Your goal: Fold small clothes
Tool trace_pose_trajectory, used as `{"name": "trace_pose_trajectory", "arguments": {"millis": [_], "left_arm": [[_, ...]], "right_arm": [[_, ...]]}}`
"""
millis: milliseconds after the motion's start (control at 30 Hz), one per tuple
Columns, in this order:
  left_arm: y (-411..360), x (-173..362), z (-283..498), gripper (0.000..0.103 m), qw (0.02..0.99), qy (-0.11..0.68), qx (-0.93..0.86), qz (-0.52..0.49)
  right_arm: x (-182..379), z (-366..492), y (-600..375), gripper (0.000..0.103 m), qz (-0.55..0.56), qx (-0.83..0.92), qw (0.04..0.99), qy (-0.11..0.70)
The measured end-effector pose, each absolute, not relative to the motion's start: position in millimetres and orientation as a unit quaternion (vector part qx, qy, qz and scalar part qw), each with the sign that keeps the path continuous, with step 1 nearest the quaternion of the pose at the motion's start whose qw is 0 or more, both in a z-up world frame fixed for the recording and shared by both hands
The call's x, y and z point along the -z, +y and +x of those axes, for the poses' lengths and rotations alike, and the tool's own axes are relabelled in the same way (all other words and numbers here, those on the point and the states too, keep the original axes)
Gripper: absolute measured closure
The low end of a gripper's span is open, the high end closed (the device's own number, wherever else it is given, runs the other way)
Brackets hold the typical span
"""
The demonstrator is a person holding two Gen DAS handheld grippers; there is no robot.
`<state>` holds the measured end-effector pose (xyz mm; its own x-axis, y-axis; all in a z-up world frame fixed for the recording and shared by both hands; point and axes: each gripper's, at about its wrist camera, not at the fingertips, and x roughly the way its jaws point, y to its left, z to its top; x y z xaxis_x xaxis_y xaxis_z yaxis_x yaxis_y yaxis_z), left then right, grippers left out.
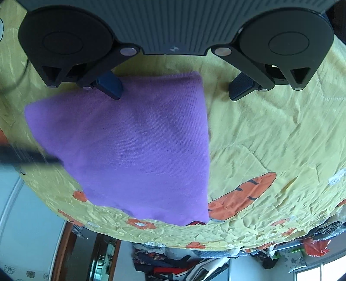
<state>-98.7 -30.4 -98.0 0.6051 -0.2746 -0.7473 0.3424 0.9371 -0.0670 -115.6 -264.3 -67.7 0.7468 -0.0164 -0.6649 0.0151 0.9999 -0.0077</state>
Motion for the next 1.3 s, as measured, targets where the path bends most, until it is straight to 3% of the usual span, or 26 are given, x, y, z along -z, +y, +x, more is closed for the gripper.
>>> {"name": "trace_pose_trajectory", "arguments": {"millis": [300, 333, 400, 433, 467, 767, 1000, 1067, 1300], "left_arm": [[-34.8, 101.6, -112.8, 0.000, 0.897, 0.406, 0.164, 0.067], [-36.5, 101.7, -114.2, 0.000, 0.896, 0.407, 0.162, 0.073], [-37.5, 101.7, -116.1, 0.000, 0.896, 0.408, 0.160, 0.074], [-37.5, 101.7, -116.4, 0.000, 0.896, 0.408, 0.159, 0.073], [-37.9, 101.7, -116.0, 0.000, 0.896, 0.409, 0.157, 0.072], [-41.2, 101.0, -120.5, 0.000, 0.900, 0.411, 0.130, 0.060], [-41.7, 99.6, -120.9, 0.000, 0.899, 0.417, 0.125, 0.059], [-41.6, 99.8, -122.2, 0.000, 0.900, 0.415, 0.124, 0.058], [-41.9, 100.0, -120.5, 0.000, 0.899, 0.418, 0.121, 0.056]], "right_arm": [[64.8, -296.5, -240.1, 0.093, -0.025, 0.030, 0.901, 0.432], [63.0, -297.3, -241.4, 0.087, -0.032, 0.045, 0.904, 0.424], [65.0, -281.1, -242.1, 0.059, -0.029, 0.057, 0.910, 0.409], [68.5, -269.2, -239.6, 0.031, -0.027, 0.050, 0.911, 0.409], [73.1, -256.5, -233.1, 0.024, -0.032, 0.036, 0.918, 0.394], [93.8, -201.6, -206.2, 0.024, -0.010, 0.018, 0.928, 0.373], [99.6, -196.0, -194.4, 0.013, -0.004, 0.017, 0.932, 0.363], [102.8, -193.5, -194.9, 0.001, 0.009, 0.009, 0.931, 0.366], [102.4, -191.8, -186.1, 0.000, 0.005, 0.008, 0.930, 0.367]]}}
